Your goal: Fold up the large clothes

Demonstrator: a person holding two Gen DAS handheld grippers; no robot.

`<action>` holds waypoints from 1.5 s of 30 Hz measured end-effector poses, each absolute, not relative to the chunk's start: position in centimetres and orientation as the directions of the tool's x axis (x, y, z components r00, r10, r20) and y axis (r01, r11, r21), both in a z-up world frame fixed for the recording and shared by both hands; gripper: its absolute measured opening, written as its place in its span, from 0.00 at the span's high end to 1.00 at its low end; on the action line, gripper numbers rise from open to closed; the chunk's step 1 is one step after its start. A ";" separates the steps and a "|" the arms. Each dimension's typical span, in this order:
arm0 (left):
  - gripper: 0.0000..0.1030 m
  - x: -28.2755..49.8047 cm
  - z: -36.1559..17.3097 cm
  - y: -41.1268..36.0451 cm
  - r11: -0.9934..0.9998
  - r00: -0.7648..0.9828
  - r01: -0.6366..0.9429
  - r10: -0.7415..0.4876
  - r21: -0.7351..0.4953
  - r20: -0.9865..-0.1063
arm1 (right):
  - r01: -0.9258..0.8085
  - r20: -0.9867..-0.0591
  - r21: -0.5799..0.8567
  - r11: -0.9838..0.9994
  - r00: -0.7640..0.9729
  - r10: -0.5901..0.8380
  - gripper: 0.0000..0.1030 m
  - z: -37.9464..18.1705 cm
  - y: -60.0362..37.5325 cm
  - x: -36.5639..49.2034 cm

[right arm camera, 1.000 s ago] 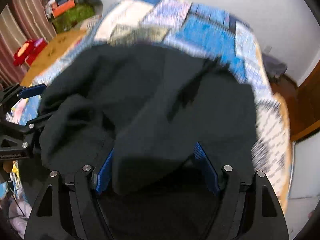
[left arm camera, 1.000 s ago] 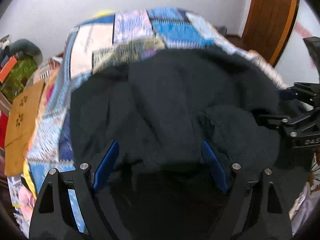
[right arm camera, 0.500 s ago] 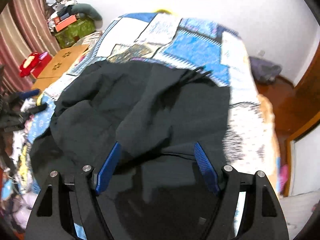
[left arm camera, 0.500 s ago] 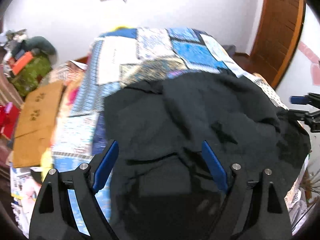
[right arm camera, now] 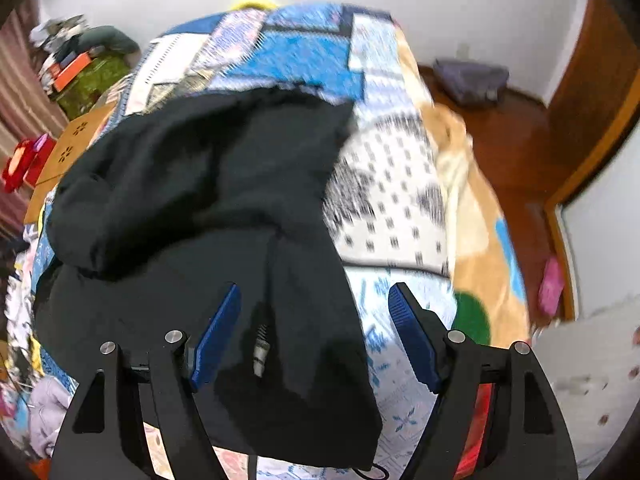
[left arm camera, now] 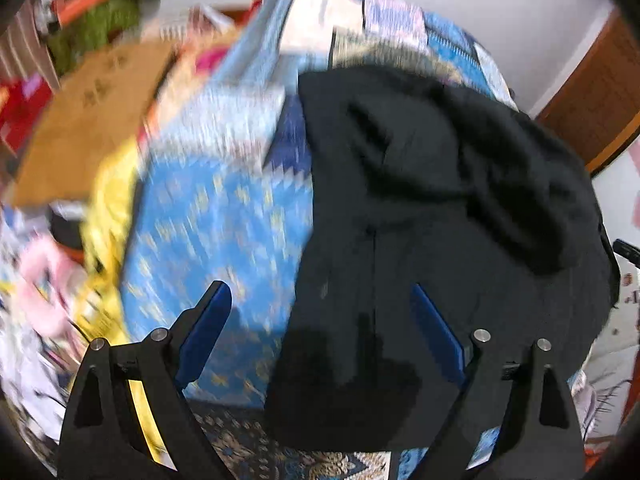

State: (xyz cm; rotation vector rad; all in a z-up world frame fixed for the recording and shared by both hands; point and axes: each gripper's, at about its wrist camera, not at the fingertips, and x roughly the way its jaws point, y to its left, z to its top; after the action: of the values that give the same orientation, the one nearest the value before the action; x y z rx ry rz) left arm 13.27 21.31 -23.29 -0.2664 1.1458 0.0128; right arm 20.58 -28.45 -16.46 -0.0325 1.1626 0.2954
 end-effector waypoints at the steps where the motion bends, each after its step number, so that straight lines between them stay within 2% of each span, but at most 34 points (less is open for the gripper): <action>1: 0.12 13.0 -24.5 21.4 0.963 0.391 -0.152 -0.149 -0.224 -0.908 | -0.236 -0.913 0.155 0.959 0.337 0.231 0.29 -17.0 -28.7 20.7; 5: 0.13 12.4 -29.0 21.3 0.942 0.291 -0.177 -0.227 -0.285 -0.929 | -0.205 -0.898 0.257 0.944 0.310 0.312 0.28 -18.3 -29.5 20.7; 8: 0.14 12.0 -29.8 21.1 0.929 0.294 -0.185 -0.258 -0.319 -0.920 | -0.219 -0.890 0.288 0.932 0.297 0.345 0.29 -18.2 -29.5 20.5; 10: 0.22 11.7 -29.6 20.9 0.914 0.290 -0.163 -0.315 -0.371 -0.904 | -0.252 -0.884 0.301 0.920 0.288 0.368 0.30 -18.0 -29.0 19.8; 12: 0.31 11.5 -29.2 20.6 0.916 0.291 -0.140 -0.325 -0.377 -0.900 | -0.280 -0.885 0.280 0.918 0.296 0.360 0.40 -18.0 -29.0 19.0; 14: 0.55 11.3 -28.8 20.2 0.918 0.297 -0.123 -0.328 -0.376 -0.897 | -0.283 -0.878 0.282 0.917 0.309 0.366 0.49 -17.9 -28.8 18.5; 16: 0.83 11.1 -28.4 20.1 0.918 0.298 -0.124 -0.327 -0.376 -0.897 | -0.278 -0.870 0.291 0.916 0.323 0.374 0.66 -17.6 -28.7 18.2; 17: 0.83 11.1 -28.1 19.8 0.918 0.302 -0.122 -0.328 -0.378 -0.895 | -0.275 -0.862 0.300 0.913 0.331 0.383 0.81 -17.2 -28.6 18.2; 18: 0.84 11.2 -27.4 19.6 0.921 0.313 -0.120 -0.318 -0.370 -0.895 | -0.271 -0.859 0.304 0.913 0.337 0.386 0.91 -17.1 -28.5 18.5; 22: 0.88 11.4 -23.8 17.9 0.931 0.383 -0.076 -0.304 -0.358 -0.872 | -0.279 -0.845 0.307 0.910 0.360 0.395 0.92 -15.4 -27.8 19.1; 29: 0.91 14.1 -13.8 17.5 0.878 0.571 0.010 -0.398 -0.479 -0.718 | -0.365 -0.788 0.348 0.864 0.385 0.480 0.94 -10.7 -25.4 22.0; 34: 0.91 17.9 -10.0 18.5 0.845 0.643 0.025 -0.423 -0.534 -0.639 | -0.393 -0.768 0.332 0.858 0.416 0.488 0.95 -8.7 -23.2 26.2; 39: 0.91 23.3 -10.0 22.5 0.831 0.698 -0.046 -0.371 -0.555 -0.612 | -0.328 -0.749 0.361 0.873 0.456 0.481 0.96 -8.3 -23.8 31.5; 42: 0.91 26.9 -12.5 24.9 0.806 0.706 -0.125 -0.337 -0.578 -0.623 | -0.263 -0.763 0.381 0.886 0.452 0.462 0.96 -10.1 -24.3 35.5; 45: 0.91 30.1 -16.0 26.5 0.810 0.683 -0.209 -0.280 -0.548 -0.675 | -0.196 -0.785 0.405 0.893 0.427 0.449 0.96 -12.5 -24.8 38.9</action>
State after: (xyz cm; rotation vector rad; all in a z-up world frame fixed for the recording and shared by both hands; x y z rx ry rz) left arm 30.09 26.46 -16.00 -0.6444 0.8335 -0.0432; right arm 38.91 -24.82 -12.51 0.2685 1.0571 0.4090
